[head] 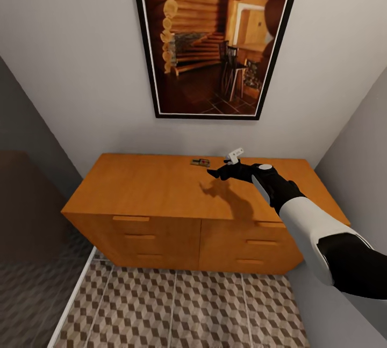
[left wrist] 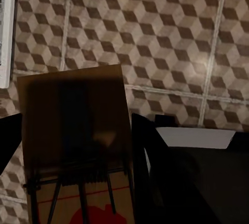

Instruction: Take the four mousetraps from the cabinet in the bathroom and place them on the bathroom floor. Make sure all four end up on the same floor surface, and ensure that at least two of them are either under or directly next to the same bathroom sink.

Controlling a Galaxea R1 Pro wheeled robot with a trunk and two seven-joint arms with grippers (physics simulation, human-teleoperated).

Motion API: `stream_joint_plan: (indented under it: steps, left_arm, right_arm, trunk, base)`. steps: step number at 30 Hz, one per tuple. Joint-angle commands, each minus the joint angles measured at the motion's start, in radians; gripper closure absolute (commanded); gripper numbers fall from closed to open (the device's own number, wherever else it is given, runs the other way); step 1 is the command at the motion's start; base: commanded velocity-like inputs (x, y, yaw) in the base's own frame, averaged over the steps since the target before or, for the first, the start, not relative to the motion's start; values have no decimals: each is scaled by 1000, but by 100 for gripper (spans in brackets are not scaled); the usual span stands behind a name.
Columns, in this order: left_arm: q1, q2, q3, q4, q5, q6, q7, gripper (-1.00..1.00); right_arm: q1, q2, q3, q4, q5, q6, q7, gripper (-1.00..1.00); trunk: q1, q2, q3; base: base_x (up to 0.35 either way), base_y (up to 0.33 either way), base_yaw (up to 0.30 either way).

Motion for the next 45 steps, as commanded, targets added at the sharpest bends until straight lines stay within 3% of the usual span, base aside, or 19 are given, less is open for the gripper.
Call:
stream_joint_plan:
  steps: [1,23,45]
  left_arm:
    - [-1,2,-7,1,-3,-3,5,100]
    - [-1,9,-7,1,-3,-3,5,100]
    - [-1,13,-7,1,-3,-2,3,100]
  right_arm:
    - [-1,-1,3,-1,-2,6,2,-100]
    - [-1,-1,3,0,-1,6,3,-100]
    - [-1,1,3,1,-3,5,3,-100]
  trunk:
    - [1,-2,-2]
    - [1,-2,-3]
    - [1,-2,-22]
  base:
    - [19,0,0]
    - [73,-21,0]
    - [4,0,0]
